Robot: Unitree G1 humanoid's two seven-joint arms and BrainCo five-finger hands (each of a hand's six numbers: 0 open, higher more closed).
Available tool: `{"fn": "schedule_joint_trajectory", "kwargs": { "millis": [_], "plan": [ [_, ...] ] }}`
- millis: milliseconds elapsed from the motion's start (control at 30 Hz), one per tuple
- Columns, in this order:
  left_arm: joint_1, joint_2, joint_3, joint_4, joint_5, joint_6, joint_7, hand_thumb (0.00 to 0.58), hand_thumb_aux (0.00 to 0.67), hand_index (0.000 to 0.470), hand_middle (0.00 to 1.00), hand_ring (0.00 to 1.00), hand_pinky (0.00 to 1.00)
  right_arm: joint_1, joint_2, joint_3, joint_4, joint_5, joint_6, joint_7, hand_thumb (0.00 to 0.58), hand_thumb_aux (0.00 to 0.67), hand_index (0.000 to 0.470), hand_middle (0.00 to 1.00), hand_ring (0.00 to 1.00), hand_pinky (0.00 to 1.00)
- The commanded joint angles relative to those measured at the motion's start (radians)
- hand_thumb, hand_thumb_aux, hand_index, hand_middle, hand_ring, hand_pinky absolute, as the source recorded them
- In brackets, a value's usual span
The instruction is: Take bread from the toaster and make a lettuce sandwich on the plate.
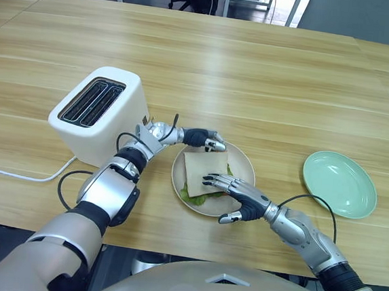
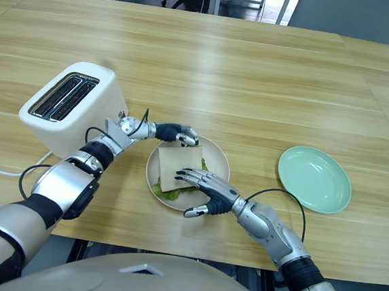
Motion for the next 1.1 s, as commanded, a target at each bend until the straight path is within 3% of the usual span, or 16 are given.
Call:
{"fn": "schedule_joint_trajectory", "kwargs": {
  "millis": [33,400,500,567,600,633,667,700,733,767,800,833,867,933,1000,1100],
  "plan": [
    [-0.081,0.011,0.066,-0.057,-0.038,-0.027,0.093,0.0,0.0,0.0,0.0,0.0,0.0,0.072,-0.043,0.082,0.15,-0.056,0.104,0.132,0.0,0.0,0.0,0.0,0.0,0.0],
    [-0.088,0.049,0.108,-0.083,-0.024,-0.075,0.266,0.0,0.0,0.0,0.0,0.0,0.0,0.039,-0.018,0.04,0.128,-0.055,0.083,0.042,0.0,0.0,0.0,0.0,0.0,0.0],
    [-0.016,0.03,0.165,-0.197,-0.205,-0.114,0.126,0.0,0.0,0.0,0.0,0.0,0.0,0.006,0.031,-0.052,0.055,0.013,0.032,-0.078,0.0,0.0,0.0,0.0,0.0,0.0],
    [0.086,0.002,0.204,-0.412,-0.481,-0.027,-0.071,0.0,0.0,0.0,0.01,0.01,0.01,-0.008,0.063,-0.102,-0.005,0.123,-0.006,-0.096,0.0,0.0,0.0,0.0,0.0,0.0],
    [0.149,-0.004,0.216,-0.55,-0.631,0.044,-0.163,0.0,0.0,0.0,0.15,0.15,0.15,-0.012,0.078,-0.123,-0.039,0.178,-0.027,-0.102,0.164,0.102,0.07,0.0,0.0,0.0],
    [0.202,-0.003,0.226,-0.661,-0.738,0.1,-0.225,0.23,0.15,0.103,0.36,0.36,0.36,-0.013,0.09,-0.135,-0.071,0.229,-0.042,-0.1,0.438,0.339,0.233,0.0,0.0,0.0],
    [0.247,0.003,0.232,-0.749,-0.806,0.147,-0.265,0.578,0.633,0.435,0.7,0.7,0.7,-0.013,0.098,-0.142,-0.1,0.27,-0.056,-0.092,0.542,0.499,0.343,0.03,0.03,0.03],
    [0.278,0.009,0.239,-0.807,-0.842,0.182,-0.288,0.58,0.67,0.46,1.0,1.0,1.0,-0.012,0.103,-0.148,-0.117,0.298,-0.062,-0.08,0.572,0.594,0.408,0.08,0.08,0.08],
    [0.328,0.023,0.237,-0.885,-0.884,0.216,-0.32,0.58,0.67,0.46,1.0,1.0,1.0,-0.009,0.105,-0.154,-0.147,0.349,-0.067,-0.063,0.572,0.594,0.408,0.08,0.08,0.08],
    [0.368,0.033,0.237,-0.946,-0.916,0.246,-0.347,0.58,0.67,0.46,1.0,1.0,1.0,-0.005,0.105,-0.159,-0.17,0.391,-0.069,-0.047,0.58,0.67,0.46,0.31,0.31,0.31],
    [0.417,0.049,0.234,-1.017,-0.957,0.286,-0.38,0.58,0.67,0.46,1.0,1.0,1.0,0.007,0.093,-0.159,-0.201,0.439,-0.07,-0.021,0.58,0.67,0.46,0.55,0.55,0.55],
    [0.46,0.065,0.233,-1.076,-0.996,0.33,-0.41,0.58,0.67,0.46,1.0,1.0,1.0,0.021,0.079,-0.155,-0.229,0.482,-0.073,0.006,0.58,0.67,0.46,0.55,0.55,0.55],
    [0.485,0.074,0.235,-1.113,-1.019,0.363,-0.428,0.58,0.67,0.46,1.0,1.0,1.0,0.031,0.07,-0.154,-0.245,0.507,-0.073,0.026,0.58,0.67,0.46,0.71,0.71,0.71],
    [0.546,0.103,0.246,-1.198,-1.108,0.47,-0.475,0.58,0.67,0.46,1.0,1.0,1.0,0.06,0.04,-0.14,-0.283,0.578,-0.07,0.086,0.58,0.67,0.46,0.77,0.77,0.77],
    [0.649,0.185,0.234,-1.295,-1.176,0.576,-0.595,0.58,0.67,0.46,1.0,1.0,1.0,0.097,-0.012,-0.121,-0.309,0.634,-0.077,0.164,0.58,0.67,0.46,0.91,0.91,0.91],
    [0.784,0.297,0.192,-1.371,-1.133,0.605,-0.771,0.58,0.67,0.46,1.0,1.0,1.0,0.16,-0.094,-0.105,-0.339,0.687,-0.092,0.265,0.58,0.67,0.46,0.96,0.96,0.96]
  ]
}}
